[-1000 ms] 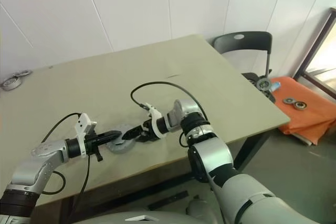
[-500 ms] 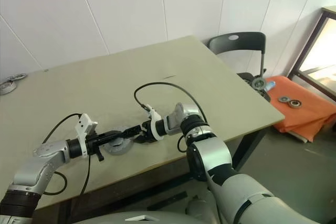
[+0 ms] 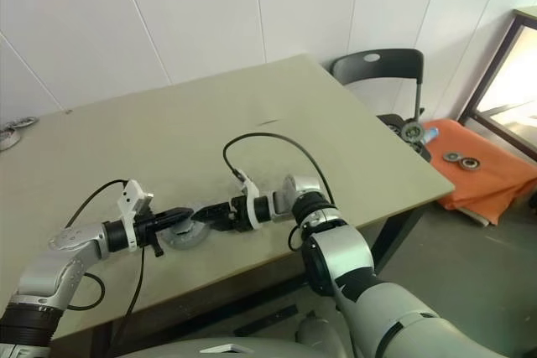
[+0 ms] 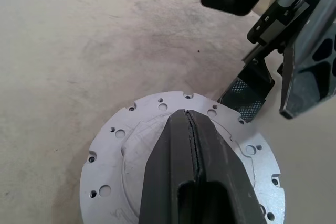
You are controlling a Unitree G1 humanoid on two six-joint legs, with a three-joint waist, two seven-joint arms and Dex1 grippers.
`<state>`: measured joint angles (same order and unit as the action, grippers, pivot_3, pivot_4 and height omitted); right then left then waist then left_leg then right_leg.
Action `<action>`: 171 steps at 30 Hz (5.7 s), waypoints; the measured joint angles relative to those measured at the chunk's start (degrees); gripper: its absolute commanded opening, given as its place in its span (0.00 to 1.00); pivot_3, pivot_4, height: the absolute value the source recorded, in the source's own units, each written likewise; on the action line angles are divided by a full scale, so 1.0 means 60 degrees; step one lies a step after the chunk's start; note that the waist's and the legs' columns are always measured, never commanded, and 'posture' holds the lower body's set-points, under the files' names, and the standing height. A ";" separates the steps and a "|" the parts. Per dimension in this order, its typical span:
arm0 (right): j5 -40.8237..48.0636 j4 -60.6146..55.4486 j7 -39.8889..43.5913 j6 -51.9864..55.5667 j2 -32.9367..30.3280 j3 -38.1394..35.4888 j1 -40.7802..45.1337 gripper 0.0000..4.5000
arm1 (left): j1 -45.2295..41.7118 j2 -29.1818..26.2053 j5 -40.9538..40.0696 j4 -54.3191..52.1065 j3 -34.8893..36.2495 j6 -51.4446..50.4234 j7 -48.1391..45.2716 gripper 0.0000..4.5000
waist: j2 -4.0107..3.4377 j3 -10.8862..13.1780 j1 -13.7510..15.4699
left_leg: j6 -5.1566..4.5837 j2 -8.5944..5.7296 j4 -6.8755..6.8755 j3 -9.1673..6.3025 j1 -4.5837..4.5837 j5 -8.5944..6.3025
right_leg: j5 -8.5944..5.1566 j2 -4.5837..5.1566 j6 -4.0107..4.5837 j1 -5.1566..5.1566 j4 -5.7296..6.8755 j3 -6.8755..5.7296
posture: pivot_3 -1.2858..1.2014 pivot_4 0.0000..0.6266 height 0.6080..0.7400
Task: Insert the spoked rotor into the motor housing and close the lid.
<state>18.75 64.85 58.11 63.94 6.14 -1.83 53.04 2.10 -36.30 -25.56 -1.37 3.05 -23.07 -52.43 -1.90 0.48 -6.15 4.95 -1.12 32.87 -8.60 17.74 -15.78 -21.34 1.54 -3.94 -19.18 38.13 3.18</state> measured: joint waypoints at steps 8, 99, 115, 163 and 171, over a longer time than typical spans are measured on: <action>-0.0039 0.0154 -0.0106 -0.0138 0.0102 -0.0092 0.0005 0.89 | 0.0638 -0.0359 -0.0220 -0.0493 0.0303 -0.0016 -0.0031 0.01 | 0.0024 0.0021 -0.0152 | 0.0009 -0.0005 -0.0011 -0.0018 0.0000 -0.0007 | -0.0001 0.0003 0.0002 0.0001 -0.0013 0.0004 | 0.52 0.00 1.00; 0.0862 0.0271 -0.1963 -0.0399 0.0161 -0.0863 0.0252 0.30 | 0.2320 -0.0970 -0.0752 -0.1668 0.1974 -0.1159 0.0632 0.00 | 0.0118 0.0080 0.0047 | 0.0036 -0.0022 0.0020 -0.0114 0.0110 -0.0023 | 0.0037 -0.0006 0.0078 -0.0156 -0.0017 -0.0021 | 0.52 0.00 1.00; 0.1041 0.0236 -0.2424 -0.1591 0.0159 -0.0686 0.0227 0.30 | 0.2512 -0.0578 -0.0526 -0.1447 0.1506 -0.1332 0.0751 0.00 | 0.0117 0.0153 0.0153 | 0.0044 -0.0037 0.0037 -0.0152 0.0113 -0.0016 | 0.0090 -0.0005 0.0096 -0.0164 -0.0017 -0.0039 | 0.52 0.00 1.00; 0.0759 0.0061 -0.2316 0.0733 0.0076 -0.1095 0.0529 0.30 | 0.2179 -0.0484 -0.0273 -0.1261 0.1592 -0.1218 0.0524 0.00 | 0.0101 0.0155 0.0214 | 0.0047 -0.0037 0.0009 -0.0171 0.0250 -0.0016 | 0.0156 -0.0014 0.0084 -0.0359 -0.0006 -0.0034 | 0.52 0.00 1.00; 0.0792 0.0118 -0.2782 0.0819 0.0156 -0.1624 0.0517 0.30 | 0.2133 -0.0401 -0.0218 -0.1134 0.1592 -0.1091 0.0512 0.00 | 0.0098 0.0153 0.0174 | 0.0047 -0.0040 0.0026 -0.0174 0.0247 -0.0015 | 0.0159 -0.0014 0.0080 -0.0349 0.0001 -0.0037 | 0.52 0.00 1.00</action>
<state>23.50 65.56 41.41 68.85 7.07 -11.57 56.15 14.89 -38.71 -26.87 -8.18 12.61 -29.61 -49.36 -1.31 1.40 -5.10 5.23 -1.36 33.02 -9.64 19.22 -15.87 -20.39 1.46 -3.46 -21.27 38.13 2.95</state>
